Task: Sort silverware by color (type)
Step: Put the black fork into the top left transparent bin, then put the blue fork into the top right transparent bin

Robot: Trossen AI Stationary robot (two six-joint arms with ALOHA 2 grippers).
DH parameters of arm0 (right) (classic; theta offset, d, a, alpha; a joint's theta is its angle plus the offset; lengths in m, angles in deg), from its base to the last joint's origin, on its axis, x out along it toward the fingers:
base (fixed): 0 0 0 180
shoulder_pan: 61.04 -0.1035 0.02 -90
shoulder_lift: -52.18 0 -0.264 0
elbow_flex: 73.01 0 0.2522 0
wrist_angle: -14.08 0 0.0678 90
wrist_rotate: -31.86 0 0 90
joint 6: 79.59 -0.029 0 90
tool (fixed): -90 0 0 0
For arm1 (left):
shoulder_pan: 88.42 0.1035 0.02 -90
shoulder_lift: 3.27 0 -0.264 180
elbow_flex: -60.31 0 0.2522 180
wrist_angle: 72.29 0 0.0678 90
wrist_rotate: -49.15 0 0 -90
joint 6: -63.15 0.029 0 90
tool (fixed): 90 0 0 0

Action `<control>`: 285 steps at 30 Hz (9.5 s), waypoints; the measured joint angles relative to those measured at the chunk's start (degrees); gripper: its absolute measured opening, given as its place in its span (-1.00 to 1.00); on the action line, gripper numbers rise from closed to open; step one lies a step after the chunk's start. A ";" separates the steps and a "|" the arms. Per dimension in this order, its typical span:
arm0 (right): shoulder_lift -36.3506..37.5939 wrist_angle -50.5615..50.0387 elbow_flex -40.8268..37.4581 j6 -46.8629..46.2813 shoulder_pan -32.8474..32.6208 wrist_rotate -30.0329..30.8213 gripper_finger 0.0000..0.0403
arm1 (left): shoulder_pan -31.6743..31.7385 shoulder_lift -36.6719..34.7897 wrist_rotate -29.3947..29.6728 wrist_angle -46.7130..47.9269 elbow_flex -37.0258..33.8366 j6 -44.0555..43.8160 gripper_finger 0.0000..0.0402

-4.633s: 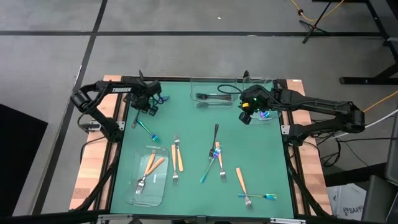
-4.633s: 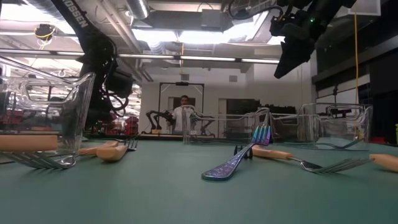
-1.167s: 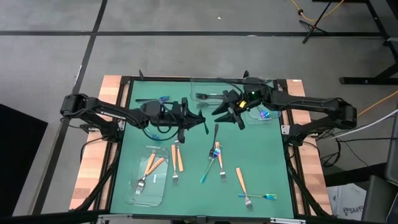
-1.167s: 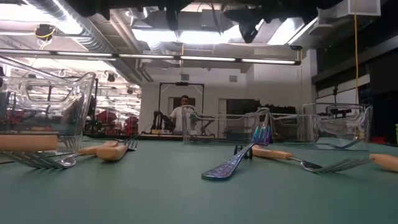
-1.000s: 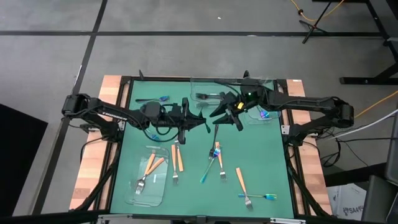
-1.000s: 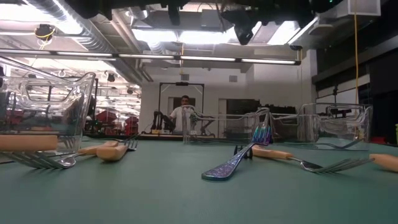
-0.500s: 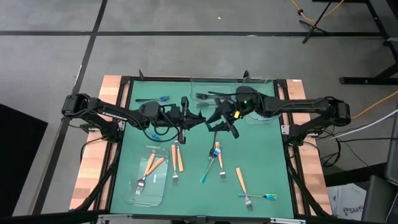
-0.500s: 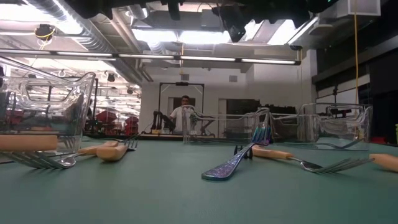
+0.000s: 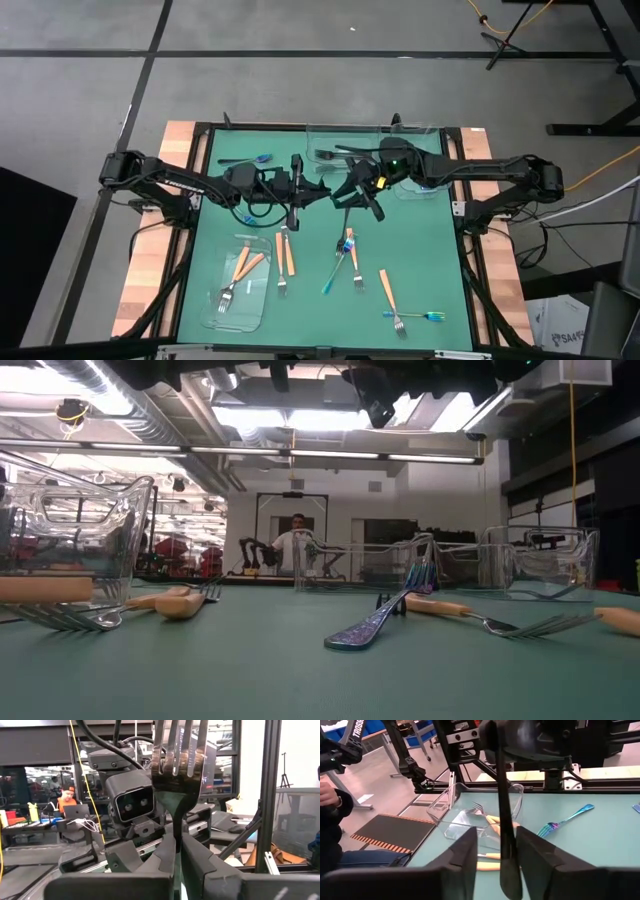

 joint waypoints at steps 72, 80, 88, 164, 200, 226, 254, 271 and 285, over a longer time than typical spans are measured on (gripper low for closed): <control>8.81 -12.57 3.42 1.59 16.00 5.72 -1.00 | 0.02 -0.04 8.04 29.08 -0.04 -5.33 -0.52; 7.30 -19.99 12.16 6.83 22.08 7.63 -1.00 | 0.00 -0.04 8.07 38.45 -0.04 -9.54 -0.52; 2.12 -24.91 16.10 11.99 26.25 9.62 -1.00 | -0.20 -0.04 8.07 39.14 -0.04 -9.53 -0.52; -29.35 -36.26 16.26 22.82 27.80 25.43 -0.71 | -0.15 -0.04 8.07 39.15 -0.02 -9.51 -0.52; -27.34 -41.76 19.85 22.83 27.80 25.51 -0.39 | 0.87 -8.08 12.59 40.53 0.02 -19.98 -0.52; -6.95 -50.03 22.53 24.17 12.83 23.44 -0.39 | 10.19 -9.20 7.15 45.83 0.00 -20.00 -0.52; -6.73 -54.08 22.51 -44.83 -20.81 41.35 -0.39 | 3.10 -9.16 7.19 51.23 0.00 -20.68 -0.52; -20.83 -53.93 22.43 -87.32 -36.39 60.75 -0.39 | -1.62 -9.16 7.85 51.24 0.00 -18.43 -0.52; -29.90 -49.55 22.43 -96.12 -36.33 54.91 -0.39 | -2.31 -9.09 7.82 51.75 0.00 -18.07 -0.52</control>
